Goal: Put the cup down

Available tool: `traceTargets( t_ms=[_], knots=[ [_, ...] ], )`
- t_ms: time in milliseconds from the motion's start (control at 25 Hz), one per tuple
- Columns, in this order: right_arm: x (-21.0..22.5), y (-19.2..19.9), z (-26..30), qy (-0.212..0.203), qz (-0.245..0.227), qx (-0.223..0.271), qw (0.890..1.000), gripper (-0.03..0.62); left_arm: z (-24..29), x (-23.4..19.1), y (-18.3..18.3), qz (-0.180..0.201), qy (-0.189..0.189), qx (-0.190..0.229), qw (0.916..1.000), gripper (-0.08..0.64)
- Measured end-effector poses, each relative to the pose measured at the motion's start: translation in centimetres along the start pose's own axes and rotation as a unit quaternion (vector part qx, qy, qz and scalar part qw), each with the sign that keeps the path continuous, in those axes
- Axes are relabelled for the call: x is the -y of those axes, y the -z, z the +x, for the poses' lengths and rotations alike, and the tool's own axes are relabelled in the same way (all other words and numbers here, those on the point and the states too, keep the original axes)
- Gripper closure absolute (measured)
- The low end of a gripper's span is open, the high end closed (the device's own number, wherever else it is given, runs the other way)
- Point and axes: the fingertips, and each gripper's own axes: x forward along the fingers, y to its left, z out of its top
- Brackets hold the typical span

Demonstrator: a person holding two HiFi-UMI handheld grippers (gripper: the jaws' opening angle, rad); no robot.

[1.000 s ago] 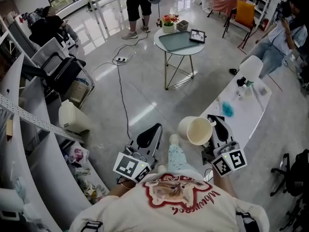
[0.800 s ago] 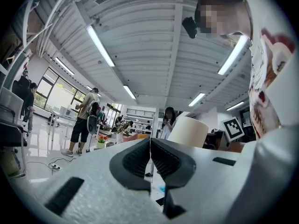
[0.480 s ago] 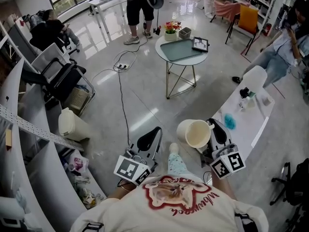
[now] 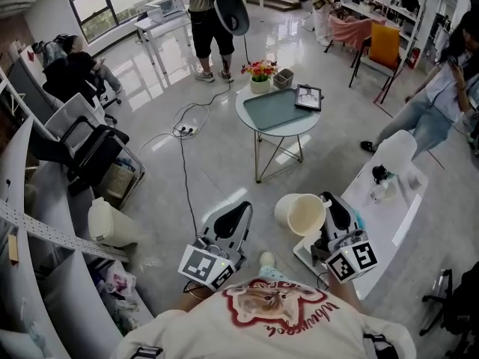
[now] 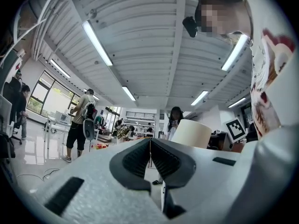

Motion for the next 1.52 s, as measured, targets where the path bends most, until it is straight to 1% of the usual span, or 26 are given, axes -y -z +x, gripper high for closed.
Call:
traceTargets(
  t_ms=[240, 440, 520, 640, 880, 1040, 1320, 1520],
  knots=[
    [3.5, -1.0, 3.6, -0.003, 0.002, 0.003, 1.000, 0.543, 4.7, -1.6, 0.1, 0.003, 0.001, -0.003, 1.0000, 0.543],
    [6.0, -1.3, 6.3, -0.012, 0.003, 0.001, 1.000, 0.543, 8.1, -2.9, 0.1, -0.004, -0.003, 0.003, 1.0000, 0.543],
    [7.0, -1.4, 7.1, -0.013, 0.003, 0.002, 1.000, 0.543, 9.2, -3.2, -0.1, -0.013, -0.006, 0.004, 0.9999, 0.543],
    [8.1, -1.3, 8.3, -0.015, 0.005, 0.002, 1.000, 0.543, 10.0, -4.1, 0.4, -0.009, -0.014, 0.004, 0.9999, 0.543],
    [9.4, 0.3, 10.4, -0.018, 0.019, -0.019, 0.999, 0.543, 11.3, -5.7, 1.6, -0.021, -0.026, -0.015, 0.9993, 0.543],
    [10.1, 1.0, 12.2, -0.019, 0.024, -0.024, 0.999, 0.543, 12.3, -7.7, 2.2, -0.014, -0.028, -0.011, 0.9995, 0.543],
    [11.9, 1.0, 16.4, -0.016, 0.019, -0.021, 0.999, 0.543, 16.5, -11.2, 2.4, -0.017, -0.011, -0.006, 0.9998, 0.543],
    [14.2, 1.2, 20.7, 0.001, 0.016, -0.016, 1.000, 0.543, 20.5, -15.0, 2.4, -0.019, 0.002, 0.001, 0.9998, 0.543]
  ],
)
